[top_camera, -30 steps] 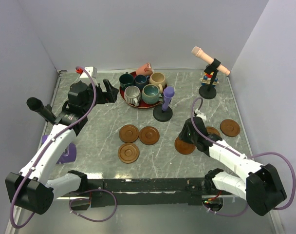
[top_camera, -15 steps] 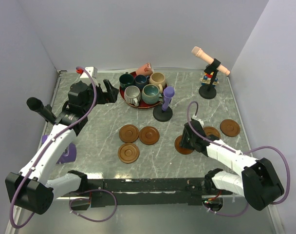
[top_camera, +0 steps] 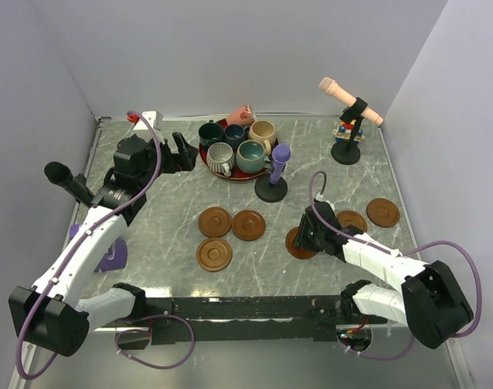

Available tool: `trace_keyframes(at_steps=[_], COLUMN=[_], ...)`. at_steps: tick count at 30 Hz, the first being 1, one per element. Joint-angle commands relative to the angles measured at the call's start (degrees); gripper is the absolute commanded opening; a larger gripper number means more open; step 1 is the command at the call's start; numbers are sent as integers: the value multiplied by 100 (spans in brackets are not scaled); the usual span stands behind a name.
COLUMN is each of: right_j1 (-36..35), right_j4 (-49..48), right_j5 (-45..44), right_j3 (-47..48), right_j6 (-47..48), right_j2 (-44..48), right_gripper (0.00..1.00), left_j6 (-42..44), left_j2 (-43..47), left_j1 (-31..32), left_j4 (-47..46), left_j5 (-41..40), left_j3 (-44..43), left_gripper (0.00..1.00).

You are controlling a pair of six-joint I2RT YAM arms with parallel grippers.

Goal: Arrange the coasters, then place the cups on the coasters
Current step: Move the coaster to the center of the board.

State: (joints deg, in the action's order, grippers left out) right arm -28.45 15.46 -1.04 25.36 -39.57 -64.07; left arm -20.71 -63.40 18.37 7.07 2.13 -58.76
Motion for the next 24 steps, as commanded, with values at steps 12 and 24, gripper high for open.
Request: trace_keyframes(at_steps=[12, 24], right_j1=[-1127, -2349], right_j4=[343, -245], right_j5=[420, 333], right_j3=[-366, -111], right_j6=[-745, -1158], right_j2=[124, -351], right_gripper=[38, 37], left_j6=[-56, -38], left_j2=[29, -6], left_j1=[35, 44], left_j4=[-206, -197], left_j5=[68, 24], left_j3=[-39, -39], left_gripper=[97, 97])
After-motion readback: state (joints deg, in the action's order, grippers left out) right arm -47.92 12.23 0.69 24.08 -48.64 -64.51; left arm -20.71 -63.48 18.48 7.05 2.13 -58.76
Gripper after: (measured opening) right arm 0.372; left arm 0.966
